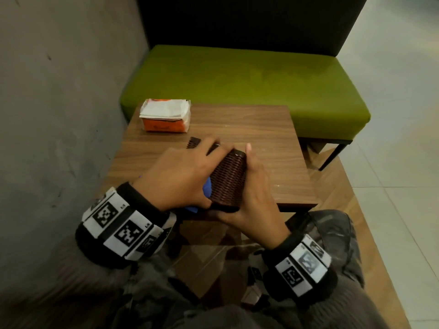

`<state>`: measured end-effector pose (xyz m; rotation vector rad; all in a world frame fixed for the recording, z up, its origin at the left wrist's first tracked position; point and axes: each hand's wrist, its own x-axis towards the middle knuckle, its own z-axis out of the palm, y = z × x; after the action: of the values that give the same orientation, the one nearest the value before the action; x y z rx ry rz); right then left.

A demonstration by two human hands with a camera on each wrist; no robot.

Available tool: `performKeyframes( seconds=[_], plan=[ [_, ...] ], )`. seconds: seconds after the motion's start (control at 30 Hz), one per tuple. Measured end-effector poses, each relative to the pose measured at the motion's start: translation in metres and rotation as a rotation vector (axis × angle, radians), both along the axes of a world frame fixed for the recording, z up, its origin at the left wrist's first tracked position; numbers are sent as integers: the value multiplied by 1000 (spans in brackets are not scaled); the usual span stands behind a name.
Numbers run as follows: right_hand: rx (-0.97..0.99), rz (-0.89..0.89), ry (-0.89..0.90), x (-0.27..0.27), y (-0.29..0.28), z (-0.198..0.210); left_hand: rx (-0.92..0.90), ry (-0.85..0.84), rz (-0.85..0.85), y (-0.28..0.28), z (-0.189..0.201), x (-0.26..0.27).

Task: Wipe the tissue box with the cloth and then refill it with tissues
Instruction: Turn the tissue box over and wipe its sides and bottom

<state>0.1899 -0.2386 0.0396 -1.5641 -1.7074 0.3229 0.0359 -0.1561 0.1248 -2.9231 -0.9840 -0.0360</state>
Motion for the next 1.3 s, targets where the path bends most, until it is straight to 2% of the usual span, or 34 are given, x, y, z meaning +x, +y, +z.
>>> performKeyframes(
  seconds=[0.07,0.1,0.17,0.23,0.3,0.33,0.37,0.43,0.53,0.57,0.7,0.73,0.8,0.87,0.93,1.0,1.07,1.2,1.23,1.3],
  plan=[
    [58,-78,87,-4,4,0,4,-53,-30,-5,-1,4],
    [74,-89,125,-2,4,-1,-47,-131,-62,-5,-1,2],
    [85,-81,179,5,0,-1,-295,-410,-98,0,-1,-6],
    [90,-80,196,11,-4,-1,-487,-831,15,5,-3,-17],
    [106,-92,228,13,-6,-2,-435,-1233,231,7,-5,-23],
    [113,-92,251,13,-6,-2,-340,-1346,326,6,-7,-23],
    [125,-94,267,12,-6,-3,-237,-1386,396,3,-10,-21],
    [157,-109,272,11,-4,-5,-128,-1314,410,-8,-20,-13],
    [217,-130,214,13,-3,-5,-111,-1024,305,-30,-42,-2],
    [241,-136,183,15,-3,-5,-137,-992,308,-33,-49,-2],
    [283,-136,166,19,-6,-8,-406,-1167,452,-26,-56,-4],
    [284,-131,167,18,-7,-8,-407,-1221,483,-21,-53,-4],
    [280,-104,160,15,-8,-8,-266,-1301,475,-14,-43,-5],
    [276,-95,135,10,-8,-6,-70,-1234,379,-12,-31,-1],
    [271,-110,133,7,-8,-5,33,-1076,260,-16,-27,6],
    [277,-125,138,6,-6,-6,45,-1009,223,-22,-29,9],
    [270,-130,141,7,-5,-6,21,-1029,218,-28,-31,11],
    [232,-138,199,8,-7,-11,-1,-887,49,-47,-35,22],
    [240,-124,202,9,-8,-11,-19,-894,79,-44,-35,22],
    [259,-89,183,10,-8,-9,-67,-1003,243,-31,-31,18]
  ],
)
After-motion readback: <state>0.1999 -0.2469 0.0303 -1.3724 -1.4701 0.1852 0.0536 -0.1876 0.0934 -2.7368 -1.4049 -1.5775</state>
